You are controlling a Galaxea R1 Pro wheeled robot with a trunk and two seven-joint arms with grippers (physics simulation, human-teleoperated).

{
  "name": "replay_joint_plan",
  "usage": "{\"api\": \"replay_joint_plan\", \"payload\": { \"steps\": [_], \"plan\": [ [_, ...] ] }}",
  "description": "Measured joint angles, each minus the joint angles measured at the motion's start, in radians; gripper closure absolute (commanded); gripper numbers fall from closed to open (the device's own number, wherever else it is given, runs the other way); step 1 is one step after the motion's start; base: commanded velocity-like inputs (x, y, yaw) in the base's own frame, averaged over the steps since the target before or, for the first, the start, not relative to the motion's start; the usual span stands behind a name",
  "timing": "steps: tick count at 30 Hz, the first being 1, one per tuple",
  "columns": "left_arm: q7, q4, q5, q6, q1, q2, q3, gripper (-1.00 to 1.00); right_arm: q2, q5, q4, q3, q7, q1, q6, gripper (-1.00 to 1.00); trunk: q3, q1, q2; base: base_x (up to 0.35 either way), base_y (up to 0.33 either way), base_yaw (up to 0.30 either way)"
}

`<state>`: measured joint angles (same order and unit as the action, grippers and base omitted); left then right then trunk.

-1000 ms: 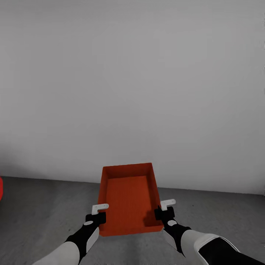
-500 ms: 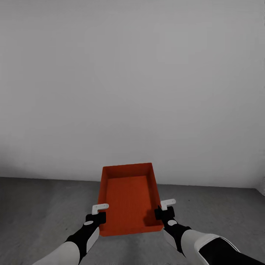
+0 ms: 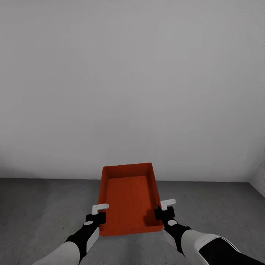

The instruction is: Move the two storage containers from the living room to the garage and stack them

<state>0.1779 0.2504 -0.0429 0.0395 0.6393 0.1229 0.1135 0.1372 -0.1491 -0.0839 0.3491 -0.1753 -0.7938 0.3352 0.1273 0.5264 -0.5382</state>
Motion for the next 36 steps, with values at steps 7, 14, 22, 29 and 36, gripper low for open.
{"api": "replay_joint_plan", "payload": {
  "steps": [7, 14, 22, 29, 36],
  "plan": [
    [0.0, 0.0, 0.0, 0.0, 0.0, 0.0, 0.001, 1.0, 0.0, 0.001, 0.001, 0.0, 0.0, -0.001, -0.001, 1.0, 0.011, 0.0, 0.0, 0.0, 0.0, -0.091],
    [0.0, 0.0, 0.0, 0.0, 0.0, 0.0, 0.001, 1.0, 0.0, 0.001, 0.001, 0.0, 0.0, -0.001, -0.002, 1.0, 0.023, 0.0, 0.0, 0.0, 0.0, -0.091],
    [0.0, 0.0, 0.0, 0.0, 0.001, 0.0, 0.001, 1.0, 0.0, 0.0, 0.001, 0.0, 0.0, -0.001, -0.001, 1.0, 0.036, 0.0, 0.0, 0.0, 0.0, -0.091],
    [0.0, 0.0, 0.0, 0.0, 0.001, 0.0, 0.0, 1.0, 0.0, -0.001, 0.001, 0.001, 0.0, 0.0, -0.001, 1.0, 0.047, 0.0, 0.0, 0.0, 0.0, -0.089],
    [0.0, 0.001, 0.0, 0.0, 0.0, 0.0, 0.001, 1.0, 0.0, 0.0, 0.002, 0.001, 0.0, -0.001, -0.001, 1.0, 0.059, 0.0, 0.0, 0.0, 0.0, -0.079]
  ]
}}
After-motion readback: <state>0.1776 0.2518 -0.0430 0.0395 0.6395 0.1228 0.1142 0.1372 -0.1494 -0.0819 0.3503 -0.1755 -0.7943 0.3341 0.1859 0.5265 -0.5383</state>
